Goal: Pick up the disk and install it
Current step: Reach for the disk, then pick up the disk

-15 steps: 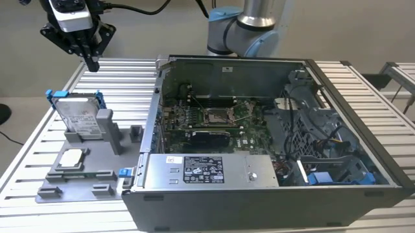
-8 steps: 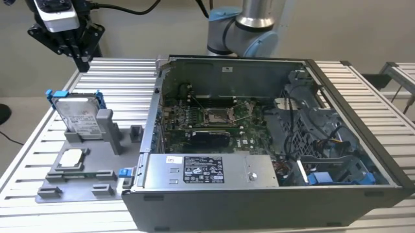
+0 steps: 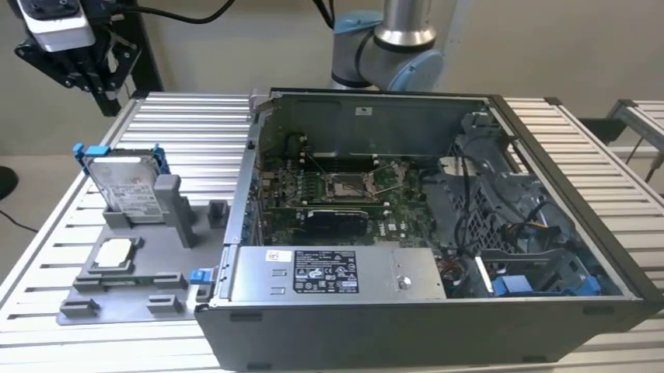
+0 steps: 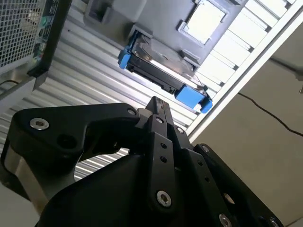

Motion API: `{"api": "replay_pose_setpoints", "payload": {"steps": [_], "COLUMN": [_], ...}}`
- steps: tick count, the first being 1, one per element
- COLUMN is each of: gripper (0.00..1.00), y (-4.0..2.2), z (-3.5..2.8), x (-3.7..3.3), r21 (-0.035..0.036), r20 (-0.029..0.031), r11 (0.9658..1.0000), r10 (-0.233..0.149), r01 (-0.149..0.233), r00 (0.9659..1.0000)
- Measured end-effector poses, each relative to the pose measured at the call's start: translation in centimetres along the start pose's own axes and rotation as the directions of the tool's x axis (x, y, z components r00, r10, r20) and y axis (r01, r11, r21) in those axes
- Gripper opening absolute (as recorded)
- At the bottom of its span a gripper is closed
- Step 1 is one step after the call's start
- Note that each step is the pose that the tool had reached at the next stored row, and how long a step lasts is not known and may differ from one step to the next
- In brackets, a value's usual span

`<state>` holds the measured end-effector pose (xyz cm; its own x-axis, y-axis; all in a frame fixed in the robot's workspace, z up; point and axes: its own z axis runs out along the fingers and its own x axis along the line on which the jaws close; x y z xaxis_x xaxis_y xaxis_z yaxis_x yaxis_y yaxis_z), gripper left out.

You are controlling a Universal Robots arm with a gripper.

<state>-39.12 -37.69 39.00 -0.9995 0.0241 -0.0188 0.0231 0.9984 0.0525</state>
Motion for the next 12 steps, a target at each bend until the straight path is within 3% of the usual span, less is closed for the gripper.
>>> {"api": "replay_pose_setpoints", "payload": {"steps": [6, 12], "gripper": [0.0, 0.0], "y": [-0.11, -0.33], "z": [0.02, 0.07], "x": [2.16, 3.2], "r21": [-0.0001, -0.0002], "r20": [-0.0004, -0.0004], "r11": [1.0, 1.0], "r10": [-0.005, -0.008], "r01": [0.005, 0.008], "r00": [1.0, 1.0]}}
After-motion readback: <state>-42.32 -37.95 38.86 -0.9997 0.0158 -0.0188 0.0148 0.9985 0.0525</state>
